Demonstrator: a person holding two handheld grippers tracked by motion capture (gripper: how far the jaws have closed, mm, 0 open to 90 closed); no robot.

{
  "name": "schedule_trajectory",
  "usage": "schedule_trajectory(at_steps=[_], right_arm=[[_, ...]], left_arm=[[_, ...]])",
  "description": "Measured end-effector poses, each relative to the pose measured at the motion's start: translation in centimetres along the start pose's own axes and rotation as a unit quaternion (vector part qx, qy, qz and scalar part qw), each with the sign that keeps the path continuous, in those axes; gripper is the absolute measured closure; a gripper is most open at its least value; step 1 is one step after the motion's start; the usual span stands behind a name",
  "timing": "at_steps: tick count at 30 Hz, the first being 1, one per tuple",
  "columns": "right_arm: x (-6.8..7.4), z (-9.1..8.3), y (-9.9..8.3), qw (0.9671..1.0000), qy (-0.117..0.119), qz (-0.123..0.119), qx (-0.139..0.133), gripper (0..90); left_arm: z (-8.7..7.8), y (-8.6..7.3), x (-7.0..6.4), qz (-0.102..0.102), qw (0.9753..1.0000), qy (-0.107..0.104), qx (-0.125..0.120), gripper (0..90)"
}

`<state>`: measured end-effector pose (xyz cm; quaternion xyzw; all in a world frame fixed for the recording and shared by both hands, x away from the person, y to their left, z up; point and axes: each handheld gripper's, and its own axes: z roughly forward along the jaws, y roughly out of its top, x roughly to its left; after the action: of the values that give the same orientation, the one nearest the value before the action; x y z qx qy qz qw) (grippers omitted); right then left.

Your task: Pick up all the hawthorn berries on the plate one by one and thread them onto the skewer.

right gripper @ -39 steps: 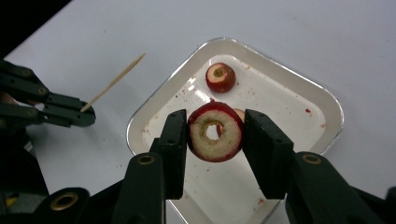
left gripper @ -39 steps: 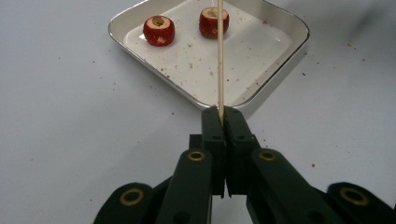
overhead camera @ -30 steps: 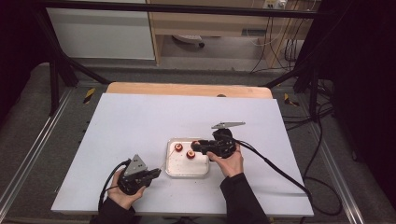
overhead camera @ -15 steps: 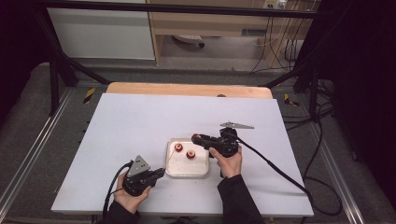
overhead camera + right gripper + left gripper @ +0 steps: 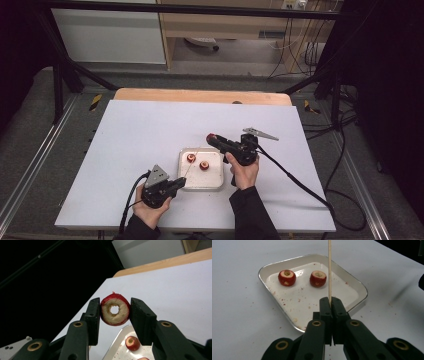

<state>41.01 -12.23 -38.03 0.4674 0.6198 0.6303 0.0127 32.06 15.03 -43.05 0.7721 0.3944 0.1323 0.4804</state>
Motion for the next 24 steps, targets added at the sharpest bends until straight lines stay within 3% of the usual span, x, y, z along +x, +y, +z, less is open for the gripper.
schedule_trajectory(at_steps=[15, 24], right_arm=[[0.3, 0.1, 0.0, 0.9988, 0.009, 0.016, -0.046, 61.6], [0.4, 0.3, -0.4, 0.9984, 0.011, 0.014, -0.054, 61.7]], left_arm=[[1.2, 0.7, -1.2, -0.006, 0.9998, -0.008, -0.016, 88.6], [1.3, 0.7, -1.3, -0.004, 0.9998, -0.007, -0.018, 88.6]])
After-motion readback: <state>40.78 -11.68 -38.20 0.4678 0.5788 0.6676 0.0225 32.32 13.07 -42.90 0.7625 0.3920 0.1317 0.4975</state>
